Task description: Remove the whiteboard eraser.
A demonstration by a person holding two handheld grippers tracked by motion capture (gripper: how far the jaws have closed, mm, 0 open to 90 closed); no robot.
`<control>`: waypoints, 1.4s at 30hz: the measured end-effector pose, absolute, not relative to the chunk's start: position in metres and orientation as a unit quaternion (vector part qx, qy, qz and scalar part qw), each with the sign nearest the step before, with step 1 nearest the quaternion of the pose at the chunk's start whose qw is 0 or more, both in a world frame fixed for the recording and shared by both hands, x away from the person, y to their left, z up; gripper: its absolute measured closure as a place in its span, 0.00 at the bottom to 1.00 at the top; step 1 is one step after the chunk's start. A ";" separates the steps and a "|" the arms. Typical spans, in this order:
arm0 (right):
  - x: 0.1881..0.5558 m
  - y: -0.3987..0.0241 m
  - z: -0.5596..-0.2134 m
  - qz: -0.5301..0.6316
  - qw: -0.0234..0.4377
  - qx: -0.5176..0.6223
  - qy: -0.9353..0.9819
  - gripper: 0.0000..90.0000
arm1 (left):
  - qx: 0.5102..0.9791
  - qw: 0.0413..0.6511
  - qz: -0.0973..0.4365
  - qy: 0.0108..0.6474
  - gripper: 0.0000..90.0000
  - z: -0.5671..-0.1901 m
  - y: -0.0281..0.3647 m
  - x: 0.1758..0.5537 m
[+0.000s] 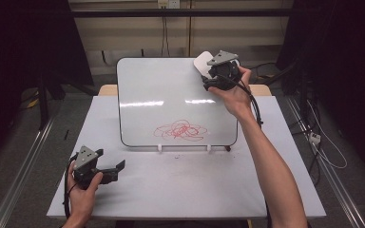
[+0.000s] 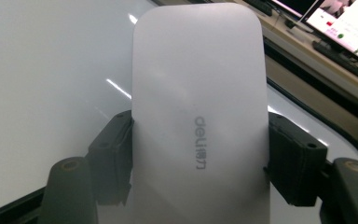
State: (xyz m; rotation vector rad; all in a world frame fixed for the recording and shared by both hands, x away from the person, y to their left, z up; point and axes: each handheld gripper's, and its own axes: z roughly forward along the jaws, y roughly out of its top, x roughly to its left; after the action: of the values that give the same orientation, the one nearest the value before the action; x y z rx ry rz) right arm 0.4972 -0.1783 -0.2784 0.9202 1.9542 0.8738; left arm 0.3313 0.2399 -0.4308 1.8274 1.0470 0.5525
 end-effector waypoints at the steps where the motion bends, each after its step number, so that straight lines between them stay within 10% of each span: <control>1: 0.497 -0.180 -0.278 0.353 0.388 0.366 0.769 0.35 | 0.744 0.464 0.224 0.426 0.07 -0.431 0.240 0.331; 42: 0.443 -0.204 -0.293 0.442 0.361 0.362 0.737 0.35 | 0.748 0.460 0.221 0.425 0.07 -0.431 0.239 0.333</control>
State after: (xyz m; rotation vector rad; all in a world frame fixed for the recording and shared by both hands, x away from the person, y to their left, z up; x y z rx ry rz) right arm 0.4431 -0.2043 -0.2929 0.9324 1.9001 1.1387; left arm 0.3327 0.2392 -0.4314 1.8411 1.0470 0.5437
